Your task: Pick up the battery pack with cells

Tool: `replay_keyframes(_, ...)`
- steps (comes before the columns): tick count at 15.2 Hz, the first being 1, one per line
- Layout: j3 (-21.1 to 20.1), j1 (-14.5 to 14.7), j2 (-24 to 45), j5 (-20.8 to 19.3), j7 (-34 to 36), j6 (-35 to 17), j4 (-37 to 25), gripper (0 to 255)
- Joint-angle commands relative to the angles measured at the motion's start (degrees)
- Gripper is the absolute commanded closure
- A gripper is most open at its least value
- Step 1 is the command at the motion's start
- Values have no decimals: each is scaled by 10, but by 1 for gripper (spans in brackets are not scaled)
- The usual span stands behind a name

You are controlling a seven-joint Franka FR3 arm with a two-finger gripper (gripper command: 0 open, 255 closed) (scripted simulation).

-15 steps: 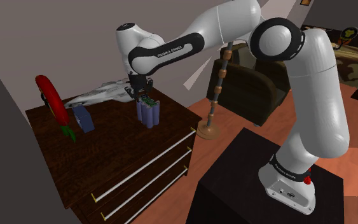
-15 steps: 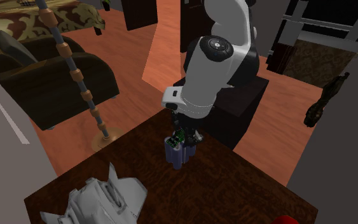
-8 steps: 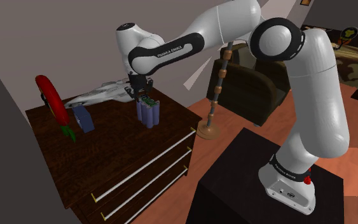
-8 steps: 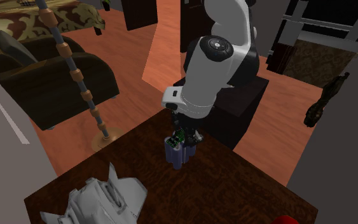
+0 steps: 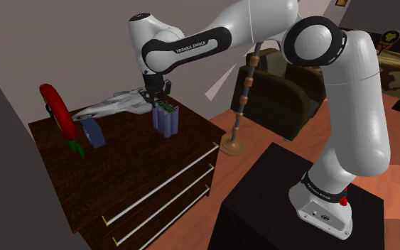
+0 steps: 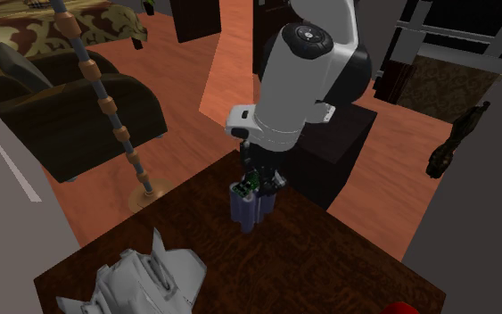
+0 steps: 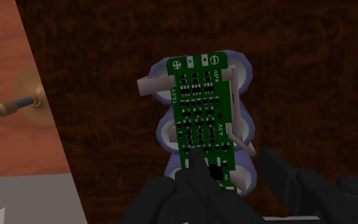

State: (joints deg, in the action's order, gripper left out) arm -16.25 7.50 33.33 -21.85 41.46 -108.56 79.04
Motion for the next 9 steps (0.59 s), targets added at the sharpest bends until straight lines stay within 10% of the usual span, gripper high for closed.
replay_keyframes(1, -1, 2, -1, 2, -4, 15, -16, 255)
replay_keyframes(9, -3, 5, -9, 7, -14, 56, -50, 255)
